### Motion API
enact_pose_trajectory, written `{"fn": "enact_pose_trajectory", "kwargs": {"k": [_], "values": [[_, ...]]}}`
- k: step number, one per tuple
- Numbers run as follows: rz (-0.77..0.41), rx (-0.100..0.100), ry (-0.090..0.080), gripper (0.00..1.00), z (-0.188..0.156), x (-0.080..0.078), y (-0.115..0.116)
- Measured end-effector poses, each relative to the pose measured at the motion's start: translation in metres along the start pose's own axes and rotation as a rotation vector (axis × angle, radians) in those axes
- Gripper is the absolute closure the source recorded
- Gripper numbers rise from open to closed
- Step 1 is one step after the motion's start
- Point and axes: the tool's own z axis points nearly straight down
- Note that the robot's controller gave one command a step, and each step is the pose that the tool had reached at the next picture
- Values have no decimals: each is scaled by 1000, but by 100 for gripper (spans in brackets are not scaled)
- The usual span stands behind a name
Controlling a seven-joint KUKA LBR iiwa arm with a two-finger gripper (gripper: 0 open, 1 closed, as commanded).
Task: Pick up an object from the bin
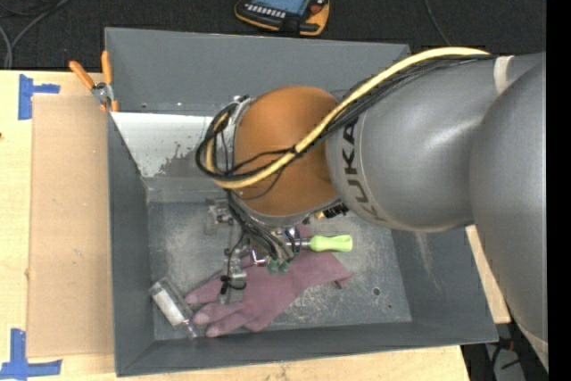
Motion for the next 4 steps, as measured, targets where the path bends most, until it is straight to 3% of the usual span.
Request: {"fn": "enact_pose_trajectory", "kwargs": {"k": [1, 2, 3, 4], "values": [[230, 2, 5, 0, 41, 10, -24], [-197, 1, 8, 0, 70, 25, -20], [-21, 3, 10, 100, 116, 35, -50], [-19, 2, 10, 100, 116, 35, -50]]}}
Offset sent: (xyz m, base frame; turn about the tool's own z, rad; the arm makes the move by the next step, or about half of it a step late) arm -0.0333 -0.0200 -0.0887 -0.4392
